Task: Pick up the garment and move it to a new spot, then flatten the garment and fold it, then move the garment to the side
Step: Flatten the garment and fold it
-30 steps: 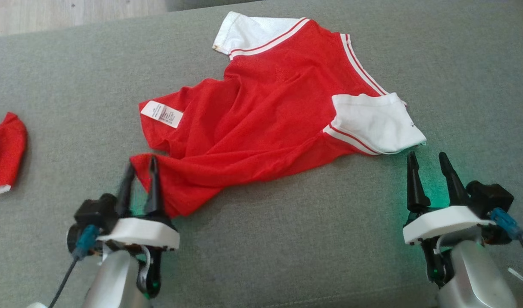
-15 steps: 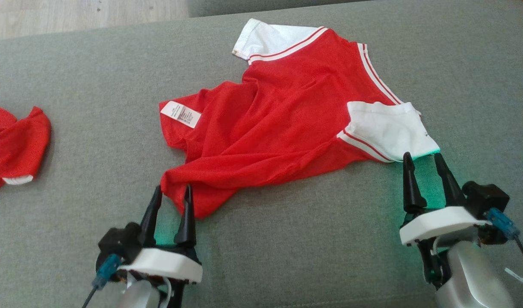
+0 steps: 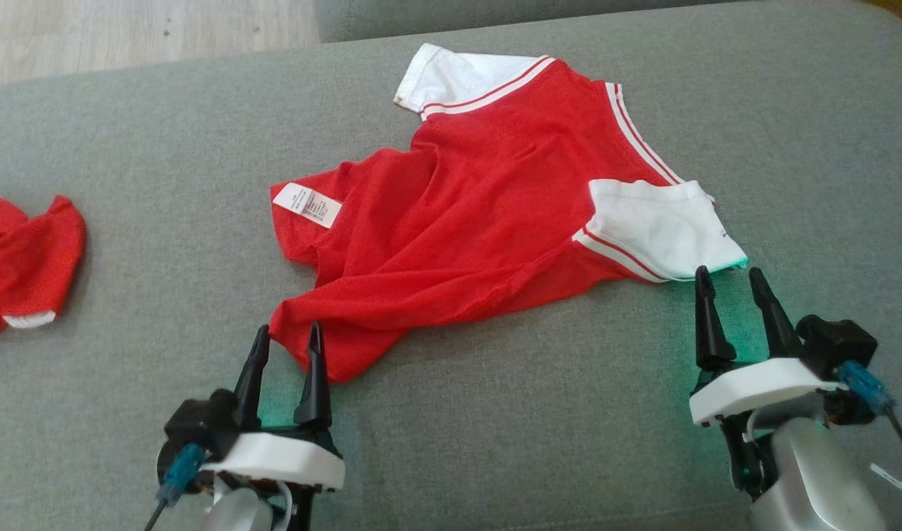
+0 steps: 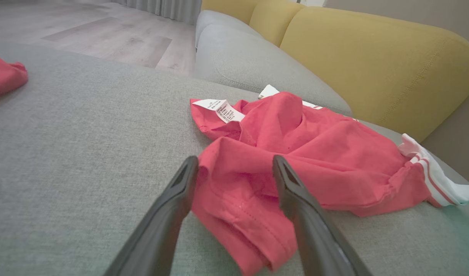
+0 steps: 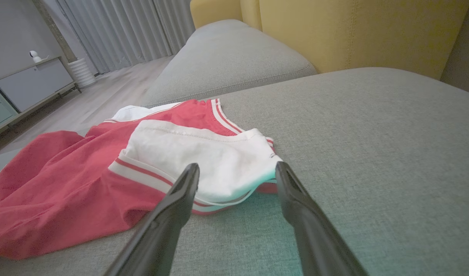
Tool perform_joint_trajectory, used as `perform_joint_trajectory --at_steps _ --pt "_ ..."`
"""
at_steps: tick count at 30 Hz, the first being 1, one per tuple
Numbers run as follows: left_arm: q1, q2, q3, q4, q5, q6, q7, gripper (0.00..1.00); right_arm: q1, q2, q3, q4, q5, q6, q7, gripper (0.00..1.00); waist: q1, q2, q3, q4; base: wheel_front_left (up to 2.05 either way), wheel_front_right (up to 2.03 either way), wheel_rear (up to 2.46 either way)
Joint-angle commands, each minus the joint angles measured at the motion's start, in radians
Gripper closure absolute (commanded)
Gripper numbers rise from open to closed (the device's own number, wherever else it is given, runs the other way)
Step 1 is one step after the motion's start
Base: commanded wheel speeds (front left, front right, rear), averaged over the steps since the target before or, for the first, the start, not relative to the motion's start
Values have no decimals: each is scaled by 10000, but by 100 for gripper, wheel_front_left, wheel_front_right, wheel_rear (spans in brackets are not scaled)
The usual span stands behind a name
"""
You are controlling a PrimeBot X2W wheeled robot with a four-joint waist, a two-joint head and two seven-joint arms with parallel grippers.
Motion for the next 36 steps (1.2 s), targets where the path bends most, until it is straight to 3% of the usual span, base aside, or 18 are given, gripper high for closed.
perform_joint_trajectory --at_steps 1,10,18,25,32,33,34,35,36 --pt "-59 53 457 -340 187 101 -53 0 -108 -26 207 -310 16 -9 -109 0 1 0 -45 14 0 0 0" --pt "56 52 450 -574 442 197 -53 0 -1124 -26 754 -95 -369 -9 -109 0 1 0 -9 389 0 0 0" --pt "94 52 146 -533 219 198 -53 0 -2828 -26 1530 1440 -588 -9 -109 0 1 0 74 1064 0 0 0" --pt "195 52 61 -489 15 194 -53 0 -3511 -26 770 3355 -1248 -9 -109 0 1 0 101 1428 0 0 0" --pt "53 52 92 -490 -94 155 -53 0 -3507 -26 490 3546 -1246 -9 -109 0 1 0 204 1369 0 0 0" --pt "12 52 85 -498 -96 148 -53 0 -3506 -26 477 3541 -1219 -9 -109 14 1 0 212 1362 0 0 0" --pt "-21 52 80 -501 -99 145 -53 0 -3503 -26 473 3537 -1206 -9 -109 40 1 0 220 1355 0 0 0" --pt "-45 52 77 -503 -100 143 -53 0 -3501 -26 468 3531 -1192 -9 -109 73 1 0 229 1352 0 0 0" --pt "-64 52 76 -506 -106 139 -53 0 -3498 -26 461 3521 -1177 -9 -109 94 1 0 238 1352 0 0 0"
